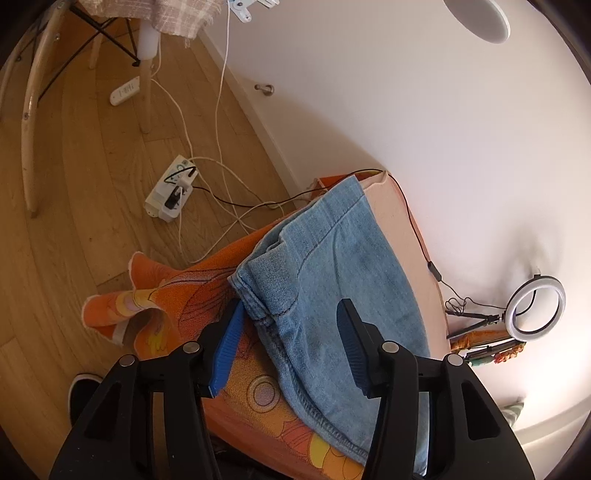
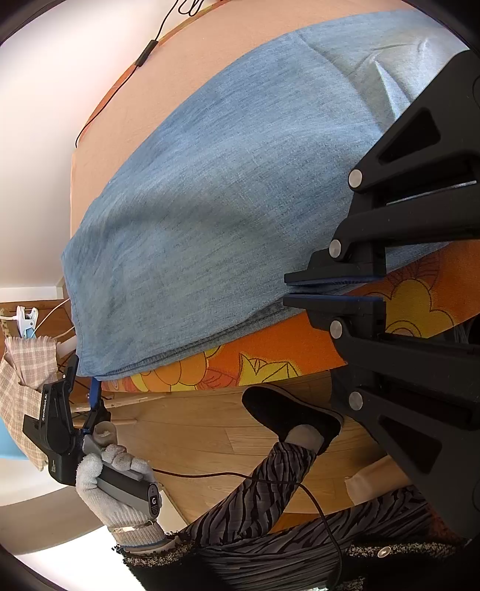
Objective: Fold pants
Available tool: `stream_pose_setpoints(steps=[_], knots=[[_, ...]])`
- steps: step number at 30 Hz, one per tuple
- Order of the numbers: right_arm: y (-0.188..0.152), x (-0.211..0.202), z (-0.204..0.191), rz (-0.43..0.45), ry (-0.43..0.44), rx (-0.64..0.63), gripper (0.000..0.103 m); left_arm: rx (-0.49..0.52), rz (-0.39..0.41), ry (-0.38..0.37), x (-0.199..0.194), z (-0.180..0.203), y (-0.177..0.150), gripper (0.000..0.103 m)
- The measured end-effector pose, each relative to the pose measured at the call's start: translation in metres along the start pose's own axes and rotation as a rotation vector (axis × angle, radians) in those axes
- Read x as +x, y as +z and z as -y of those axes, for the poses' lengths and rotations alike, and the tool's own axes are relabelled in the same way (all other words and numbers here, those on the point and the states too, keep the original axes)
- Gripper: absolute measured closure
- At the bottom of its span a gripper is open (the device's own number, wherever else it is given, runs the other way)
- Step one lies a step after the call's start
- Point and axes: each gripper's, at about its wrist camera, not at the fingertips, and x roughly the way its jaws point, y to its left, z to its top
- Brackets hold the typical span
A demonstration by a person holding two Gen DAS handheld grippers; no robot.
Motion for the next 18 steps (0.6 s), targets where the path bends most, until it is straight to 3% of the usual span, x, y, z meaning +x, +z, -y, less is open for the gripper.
stream_pose_setpoints(steps=[2, 4, 5, 6, 12, 15, 18], knots=[[0.000, 0.000, 0.000, -0.001, -0.001, 0.001, 0.098, 0.012, -0.001, 0.007, 0.004, 0.004, 0.002, 0.053], [0.001, 0.000, 0.000, 0.000, -0.002, 0.005, 0.098, 0.035, -0.003, -0.001, 0.008, 0.008, 0.002, 0.061], [0.000, -0.001, 0.000, 0.002, -0.004, 0.006, 0.098, 0.058, 0.000, -0.006, 0.010, 0.011, 0.002, 0.071], [0.000, -0.001, -0.001, 0.004, -0.009, 0.007, 0.098, 0.077, 0.003, -0.018, 0.012, 0.013, 0.001, 0.093], [-0.001, -0.007, -0.007, 0.022, -0.035, -0.010, 0.099, 0.088, 0.071, -0.071, -0.005, 0.016, 0.006, 0.092], [0.002, -0.021, -0.003, 0.067, 0.034, 0.014, 0.099, 0.102, 0.088, -0.057, -0.009, 0.014, 0.007, 0.092], [0.000, -0.012, -0.003, 0.021, 0.009, -0.015, 0.099, 0.081, 0.065, -0.036, -0.002, 0.006, 0.005, 0.092]])
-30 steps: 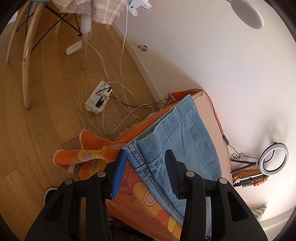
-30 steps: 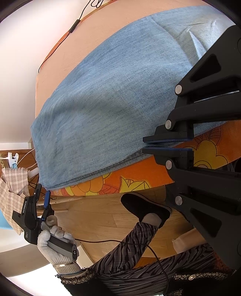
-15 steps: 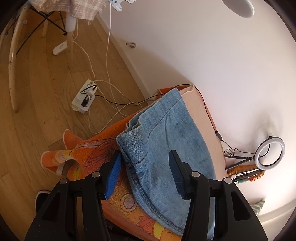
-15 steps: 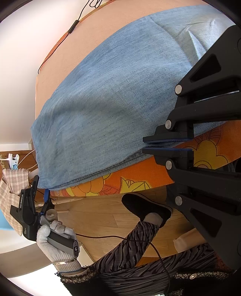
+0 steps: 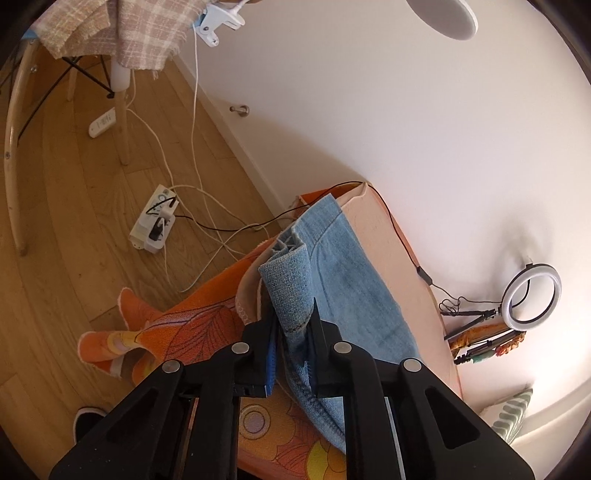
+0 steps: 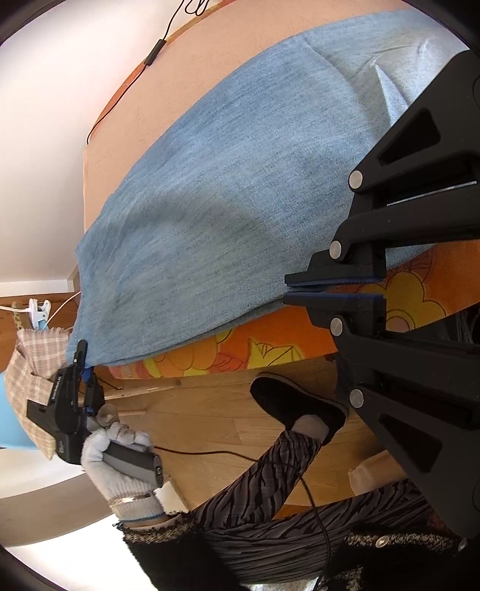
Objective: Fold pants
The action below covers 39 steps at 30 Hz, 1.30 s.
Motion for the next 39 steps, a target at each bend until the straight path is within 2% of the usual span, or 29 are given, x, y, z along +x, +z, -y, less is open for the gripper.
stream_pose_setpoints(steps=[2, 5, 7, 8, 9, 11, 13, 14, 18, 22, 26, 29, 33, 36, 39], knots=[[-0.002, 0.006, 0.003, -0.032, 0.036, 0.026, 0.096, -0.022, -0.010, 0.005, 0.001, -0.006, -0.001, 0.092], [0.000, -0.005, 0.014, -0.006, 0.126, 0.088, 0.089, -0.011, 0.024, -0.013, -0.012, -0.001, 0.000, 0.092], [0.001, -0.016, 0.026, 0.046, 0.141, 0.130, 0.071, 0.041, 0.047, -0.016, -0.021, 0.010, 0.000, 0.092], [0.001, -0.020, 0.032, 0.071, 0.113, 0.148, 0.055, 0.068, 0.053, -0.013, -0.023, 0.013, 0.000, 0.092], [0.002, -0.022, 0.036, 0.090, 0.075, 0.166, 0.051, 0.093, 0.049, 0.004, -0.020, 0.014, 0.001, 0.092], [0.002, -0.017, 0.047, 0.081, 0.017, 0.200, 0.051, 0.073, 0.015, 0.037, -0.008, 0.007, 0.001, 0.092], [0.002, -0.005, 0.053, 0.033, -0.036, 0.217, 0.051, 0.072, 0.015, 0.040, -0.005, 0.009, -0.001, 0.092], [0.001, 0.001, 0.055, 0.012, -0.029, 0.219, 0.051, 0.089, 0.020, 0.038, -0.007, 0.014, -0.001, 0.092], [0.001, 0.005, 0.048, -0.011, -0.013, 0.188, 0.050, 0.226, 0.060, 0.026, -0.018, 0.053, 0.000, 0.092], [0.000, -0.008, 0.061, 0.033, 0.028, 0.283, 0.050, 0.383, 0.051, -0.010, -0.015, 0.100, -0.015, 0.092], [-0.004, -0.033, 0.092, 0.119, 0.029, 0.427, 0.050, 0.551, 0.003, -0.063, -0.004, 0.153, -0.046, 0.092], [-0.014, -0.054, 0.123, 0.199, 0.049, 0.566, 0.044, 0.646, -0.043, -0.125, 0.005, 0.188, -0.076, 0.092], [-0.033, -0.068, 0.161, 0.283, 0.136, 0.751, 0.038, 0.764, -0.145, -0.192, 0.023, 0.220, -0.127, 0.092], [-0.039, -0.062, 0.175, 0.294, 0.209, 0.819, 0.037, 0.834, -0.232, -0.207, 0.038, 0.234, -0.161, 0.092], [-0.039, -0.051, 0.183, 0.286, 0.263, 0.872, 0.037, 0.955, -0.301, -0.205, 0.044, 0.244, -0.200, 0.092]])
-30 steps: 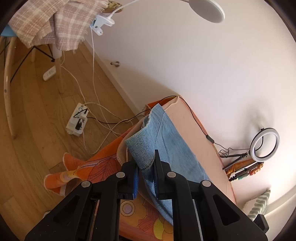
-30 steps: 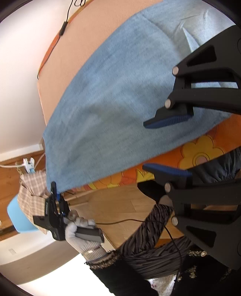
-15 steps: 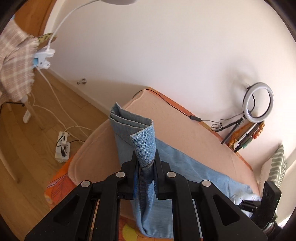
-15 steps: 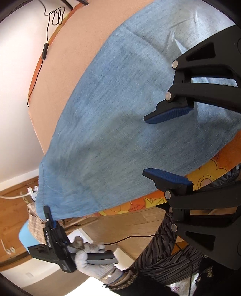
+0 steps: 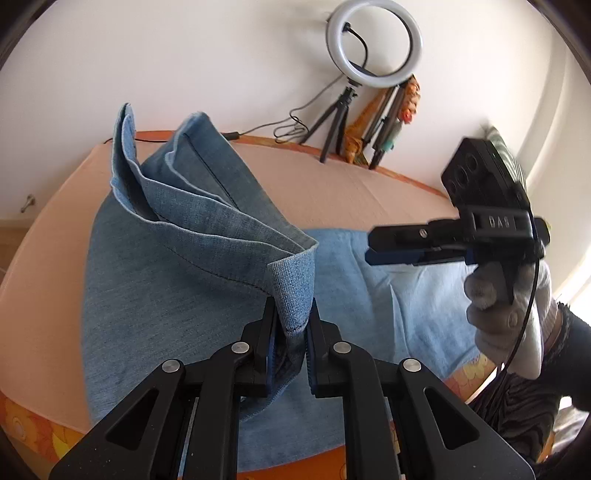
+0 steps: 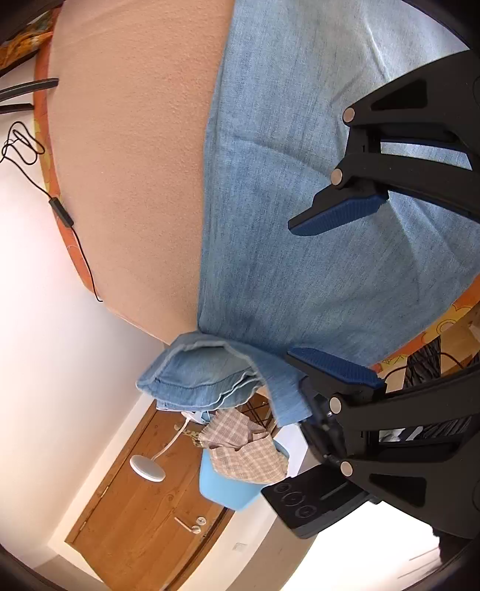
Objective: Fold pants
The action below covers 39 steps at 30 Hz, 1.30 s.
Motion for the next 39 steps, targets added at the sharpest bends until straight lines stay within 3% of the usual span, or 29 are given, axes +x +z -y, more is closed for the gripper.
stream_pose_setpoints(steps=[3, 9, 17, 24, 25, 28, 30, 39], knots=[[0.002, 0.007, 0.008, -0.027, 0.035, 0.036, 0.032, 0.089, -0.038, 0.001, 0.009, 0.025, -0.013, 0.092], [-0.003, 0.025, 0.025, -0.073, 0.033, 0.141, 0.032, 0.030, -0.032, -0.048, 0.002, 0.017, -0.012, 0.092], [0.007, 0.048, 0.023, -0.083, 0.147, 0.220, 0.031, 0.022, 0.008, -0.094, -0.014, 0.026, -0.015, 0.092], [0.030, 0.063, 0.031, -0.038, 0.060, 0.231, 0.032, 0.099, -0.010, -0.111, -0.010, 0.045, -0.019, 0.092], [0.032, 0.065, 0.033, -0.031, 0.050, 0.233, 0.035, 0.107, -0.014, -0.111, -0.009, 0.047, -0.020, 0.092], [0.036, 0.070, 0.030, -0.030, 0.018, 0.223, 0.058, 0.117, -0.025, -0.114, -0.005, 0.050, -0.021, 0.092], [0.038, 0.072, 0.024, -0.033, -0.036, 0.181, 0.090, 0.131, -0.046, -0.115, 0.000, 0.053, -0.021, 0.092], [0.043, 0.024, -0.006, 0.084, -0.144, -0.001, 0.093, 0.194, -0.027, -0.161, 0.006, 0.083, -0.013, 0.092]])
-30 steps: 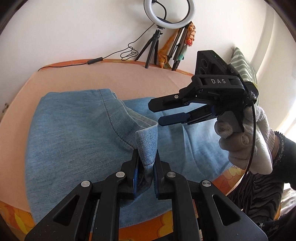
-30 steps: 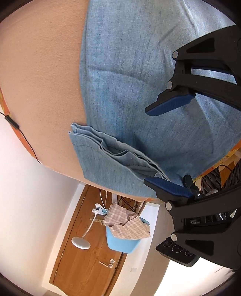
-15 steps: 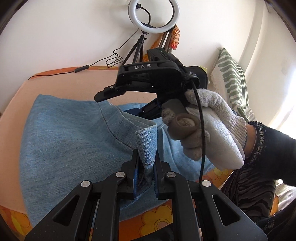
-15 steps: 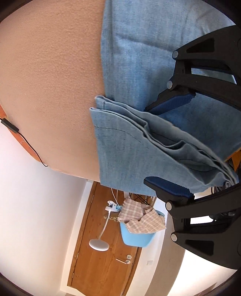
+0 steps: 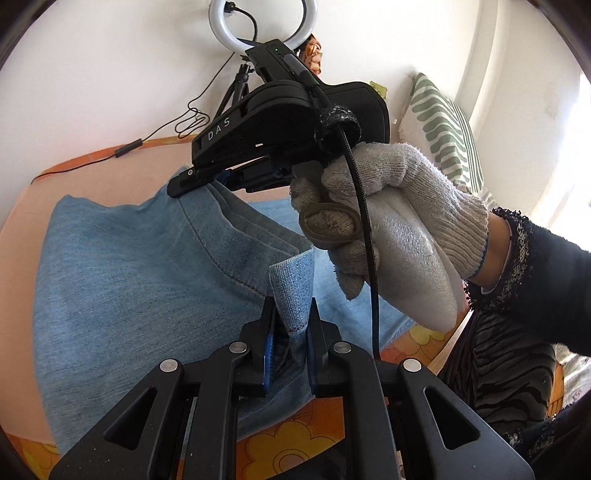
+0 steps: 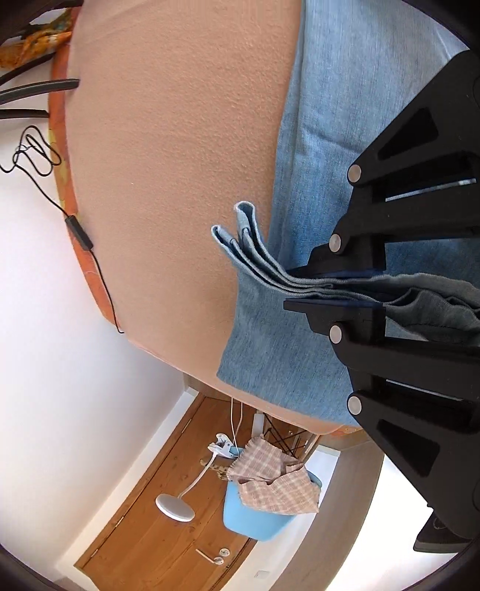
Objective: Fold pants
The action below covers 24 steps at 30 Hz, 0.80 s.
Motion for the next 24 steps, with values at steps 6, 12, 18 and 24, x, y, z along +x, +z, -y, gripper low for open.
stream_pose_setpoints(steps=[6, 12, 18, 24], knots=[[-0.001, -0.051, 0.010, 0.097, -0.039, -0.014, 0.094, -0.019, 0.022, -0.094, 0.013, 0.019, 0.020, 0.092], [-0.007, -0.101, 0.031, 0.159, -0.068, -0.006, 0.094, 0.023, 0.020, -0.168, 0.028, 0.047, 0.034, 0.092], [-0.015, -0.129, 0.052, 0.190, -0.099, 0.016, 0.094, 0.057, 0.004, -0.211, 0.044, 0.065, 0.041, 0.092], [-0.021, -0.149, 0.072, 0.199, -0.148, 0.023, 0.094, 0.084, -0.021, -0.250, 0.063, 0.080, 0.048, 0.092]])
